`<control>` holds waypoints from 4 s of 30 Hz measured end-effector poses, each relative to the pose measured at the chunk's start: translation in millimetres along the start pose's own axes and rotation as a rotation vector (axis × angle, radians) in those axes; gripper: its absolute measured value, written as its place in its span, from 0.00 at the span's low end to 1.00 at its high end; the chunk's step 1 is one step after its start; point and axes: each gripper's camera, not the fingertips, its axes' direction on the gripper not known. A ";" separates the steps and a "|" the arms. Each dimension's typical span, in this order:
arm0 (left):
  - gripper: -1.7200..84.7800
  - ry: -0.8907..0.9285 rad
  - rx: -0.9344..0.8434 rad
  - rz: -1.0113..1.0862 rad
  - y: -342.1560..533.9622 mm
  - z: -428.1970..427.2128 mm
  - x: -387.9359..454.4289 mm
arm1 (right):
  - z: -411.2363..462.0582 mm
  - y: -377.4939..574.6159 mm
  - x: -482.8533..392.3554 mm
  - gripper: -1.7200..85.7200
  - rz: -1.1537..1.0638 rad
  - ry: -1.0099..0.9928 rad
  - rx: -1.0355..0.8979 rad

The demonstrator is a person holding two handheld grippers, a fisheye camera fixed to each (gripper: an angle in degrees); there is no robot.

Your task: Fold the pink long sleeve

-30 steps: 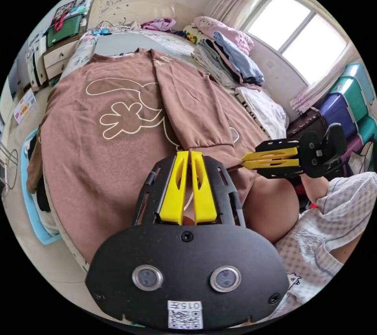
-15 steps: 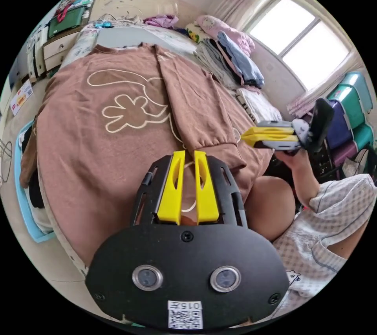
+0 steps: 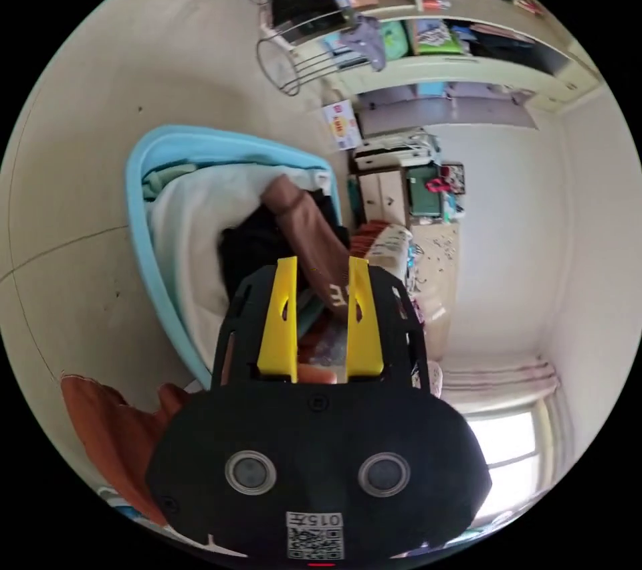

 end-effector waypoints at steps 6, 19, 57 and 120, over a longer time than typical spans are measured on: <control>0.21 -0.121 0.005 0.012 -60.9 55.0 -22.8 | -4.8 -3.8 16.3 0.01 0.019 -0.072 -0.003; 0.07 -0.275 -0.042 0.209 -50.4 133.1 4.3 | -20.8 -8.5 24.2 0.01 0.003 -0.058 0.001; 0.09 0.329 -0.609 2.022 758.4 5.8 175.6 | -194.5 34.8 166.3 0.17 0.392 -0.162 0.296; 0.02 0.051 -0.792 2.050 796.6 76.6 165.7 | -41.2 32.9 137.5 0.03 0.289 -0.146 -0.051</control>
